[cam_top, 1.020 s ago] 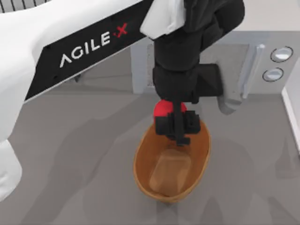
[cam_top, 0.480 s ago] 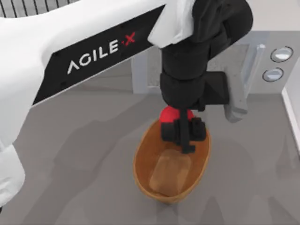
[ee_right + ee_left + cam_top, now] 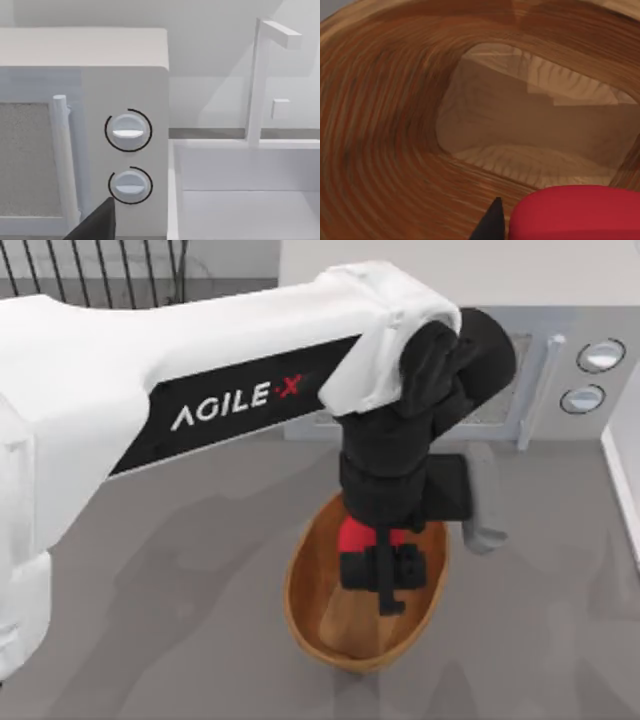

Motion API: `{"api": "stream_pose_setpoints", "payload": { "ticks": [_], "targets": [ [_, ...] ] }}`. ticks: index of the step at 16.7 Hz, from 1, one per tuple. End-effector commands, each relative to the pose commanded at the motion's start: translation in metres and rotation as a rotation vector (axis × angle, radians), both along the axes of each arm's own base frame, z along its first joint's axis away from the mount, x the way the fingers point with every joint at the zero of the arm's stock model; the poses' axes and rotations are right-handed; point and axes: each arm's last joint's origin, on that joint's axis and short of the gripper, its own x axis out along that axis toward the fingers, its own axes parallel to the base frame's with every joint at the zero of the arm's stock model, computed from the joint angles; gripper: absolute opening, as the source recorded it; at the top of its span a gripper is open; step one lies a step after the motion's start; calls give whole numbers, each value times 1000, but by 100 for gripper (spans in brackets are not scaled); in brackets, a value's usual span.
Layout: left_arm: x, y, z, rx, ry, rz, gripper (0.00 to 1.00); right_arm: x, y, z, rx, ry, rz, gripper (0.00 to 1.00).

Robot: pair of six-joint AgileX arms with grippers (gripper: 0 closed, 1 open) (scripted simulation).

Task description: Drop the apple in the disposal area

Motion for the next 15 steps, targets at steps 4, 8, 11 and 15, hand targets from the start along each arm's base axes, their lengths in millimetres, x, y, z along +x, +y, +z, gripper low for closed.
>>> {"api": "stream_pose_setpoints", "payload": {
  "ticks": [4,8,11,15],
  "targets": [
    [0,0,0,0,0,0,8,0,0,0,0,0,0,100],
    [0,0,0,0,0,0,38,0,0,0,0,0,0,100],
    [0,0,0,0,0,0,60,0,0,0,0,0,0,100],
    [0,0,0,0,0,0,90,0,0,0,0,0,0,100]
  ]
}}
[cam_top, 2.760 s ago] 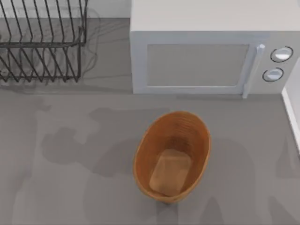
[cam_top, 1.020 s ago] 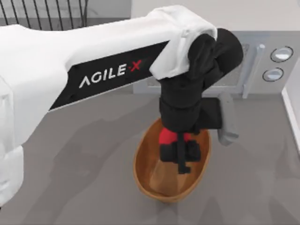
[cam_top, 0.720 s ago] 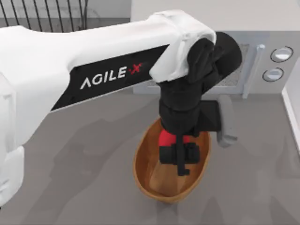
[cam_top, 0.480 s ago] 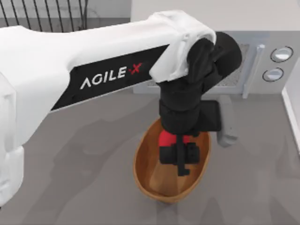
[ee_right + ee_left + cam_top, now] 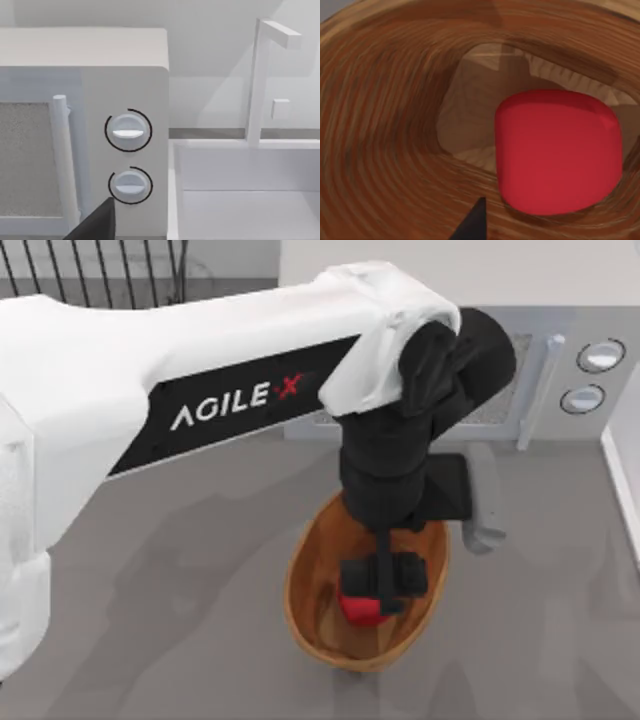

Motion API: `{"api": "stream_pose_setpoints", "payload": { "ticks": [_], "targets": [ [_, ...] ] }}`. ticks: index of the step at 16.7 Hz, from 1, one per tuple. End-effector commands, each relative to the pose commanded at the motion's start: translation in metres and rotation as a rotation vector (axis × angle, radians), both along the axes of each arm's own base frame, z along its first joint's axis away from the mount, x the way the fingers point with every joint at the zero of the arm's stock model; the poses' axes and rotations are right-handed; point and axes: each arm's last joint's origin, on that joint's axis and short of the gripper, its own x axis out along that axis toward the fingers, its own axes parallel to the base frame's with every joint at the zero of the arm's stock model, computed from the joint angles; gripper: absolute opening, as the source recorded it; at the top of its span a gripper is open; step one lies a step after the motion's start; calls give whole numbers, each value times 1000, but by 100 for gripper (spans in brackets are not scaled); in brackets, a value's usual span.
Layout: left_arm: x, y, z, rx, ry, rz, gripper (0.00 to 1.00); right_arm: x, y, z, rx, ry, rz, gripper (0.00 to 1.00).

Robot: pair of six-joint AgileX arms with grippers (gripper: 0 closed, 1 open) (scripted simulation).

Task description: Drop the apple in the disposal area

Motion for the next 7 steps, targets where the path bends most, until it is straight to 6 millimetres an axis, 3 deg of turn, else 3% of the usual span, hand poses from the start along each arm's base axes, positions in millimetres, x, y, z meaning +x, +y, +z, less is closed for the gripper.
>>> {"api": "stream_pose_setpoints", "payload": {
  "ticks": [2,7],
  "targets": [
    [0,0,0,0,0,0,100,0,0,0,0,0,0,100],
    [0,0,0,0,0,0,100,0,0,0,0,0,0,100]
  ]
}}
